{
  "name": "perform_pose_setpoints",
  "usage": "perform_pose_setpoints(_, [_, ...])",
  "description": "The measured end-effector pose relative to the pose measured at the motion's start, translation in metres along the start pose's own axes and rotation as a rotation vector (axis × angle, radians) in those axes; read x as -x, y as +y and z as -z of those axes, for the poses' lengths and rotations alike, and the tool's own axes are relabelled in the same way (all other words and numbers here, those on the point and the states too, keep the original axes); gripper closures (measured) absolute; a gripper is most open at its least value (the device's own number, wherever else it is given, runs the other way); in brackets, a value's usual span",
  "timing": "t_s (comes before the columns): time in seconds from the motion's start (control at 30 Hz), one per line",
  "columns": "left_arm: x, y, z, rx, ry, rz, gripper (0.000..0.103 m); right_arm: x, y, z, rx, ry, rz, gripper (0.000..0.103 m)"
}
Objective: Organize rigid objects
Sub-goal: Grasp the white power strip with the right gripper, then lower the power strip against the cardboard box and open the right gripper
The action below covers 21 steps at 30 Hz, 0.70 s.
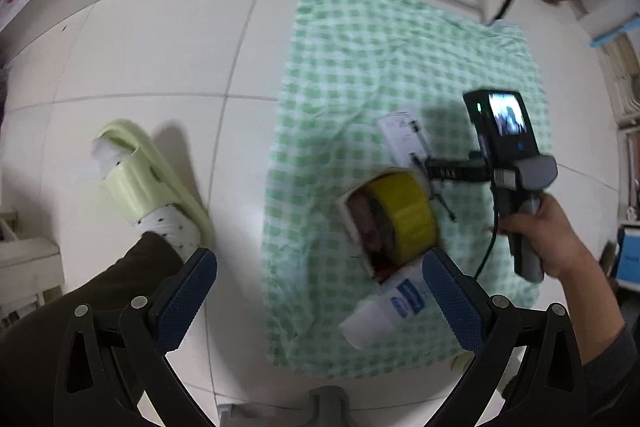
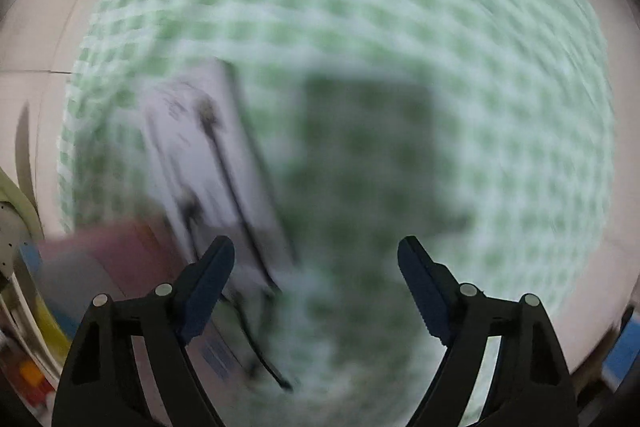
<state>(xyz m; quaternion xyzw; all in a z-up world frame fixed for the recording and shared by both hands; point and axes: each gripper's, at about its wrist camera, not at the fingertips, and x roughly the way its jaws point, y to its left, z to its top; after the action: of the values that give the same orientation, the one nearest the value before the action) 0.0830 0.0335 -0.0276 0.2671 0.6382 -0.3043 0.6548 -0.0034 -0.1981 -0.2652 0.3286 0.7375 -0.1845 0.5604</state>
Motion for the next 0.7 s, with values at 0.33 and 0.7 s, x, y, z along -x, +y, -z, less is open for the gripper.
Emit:
perform_pose_setpoints(0.33, [-0.016, -0.015, -0.008, -0.031, 0.066, -0.031, 0.000, -0.019, 0.062, -0.038, 0.091, 0.056, 0.048, 0.024])
perform_pose_setpoints(0.7, [0.006, -0.012, -0.003, -0.006, -0.027, 0.007, 0.000, -0.003, -0.038, 0.069, -0.132, 0.048, -0.070, 0.032])
